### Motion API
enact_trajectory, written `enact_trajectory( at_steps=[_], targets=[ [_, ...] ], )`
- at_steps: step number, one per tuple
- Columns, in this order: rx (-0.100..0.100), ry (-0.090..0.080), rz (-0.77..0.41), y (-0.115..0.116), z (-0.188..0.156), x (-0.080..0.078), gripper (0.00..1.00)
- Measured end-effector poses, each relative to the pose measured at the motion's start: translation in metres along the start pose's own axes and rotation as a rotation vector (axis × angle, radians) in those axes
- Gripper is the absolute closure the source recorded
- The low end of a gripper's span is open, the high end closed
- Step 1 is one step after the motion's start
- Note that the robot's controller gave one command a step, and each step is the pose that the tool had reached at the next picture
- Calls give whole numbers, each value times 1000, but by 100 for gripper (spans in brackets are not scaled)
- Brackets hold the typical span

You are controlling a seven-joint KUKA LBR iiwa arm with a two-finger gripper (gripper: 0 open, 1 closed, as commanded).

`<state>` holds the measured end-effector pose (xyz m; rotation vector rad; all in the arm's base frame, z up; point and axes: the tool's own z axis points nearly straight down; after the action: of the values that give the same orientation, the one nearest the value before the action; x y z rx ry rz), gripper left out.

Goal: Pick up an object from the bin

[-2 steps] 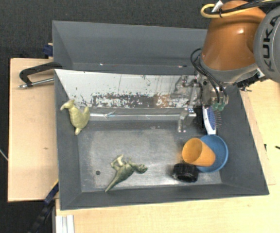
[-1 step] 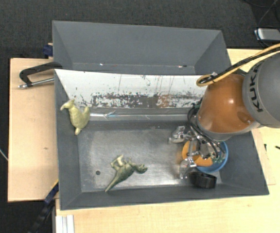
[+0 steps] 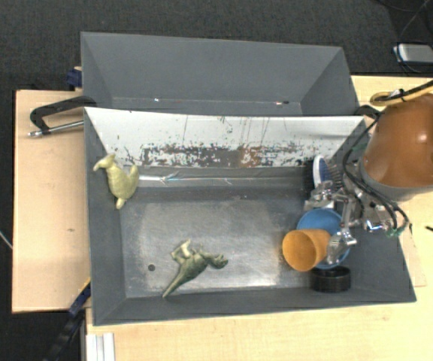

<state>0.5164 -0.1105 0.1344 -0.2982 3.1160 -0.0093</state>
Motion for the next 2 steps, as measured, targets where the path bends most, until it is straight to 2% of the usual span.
enact_trajectory(
  at_steps=[1,2],
  targets=[
    [-4,-10,-173,11,59,-3,0],
    [-4,-8,-173,11,59,-3,100]
  ],
)
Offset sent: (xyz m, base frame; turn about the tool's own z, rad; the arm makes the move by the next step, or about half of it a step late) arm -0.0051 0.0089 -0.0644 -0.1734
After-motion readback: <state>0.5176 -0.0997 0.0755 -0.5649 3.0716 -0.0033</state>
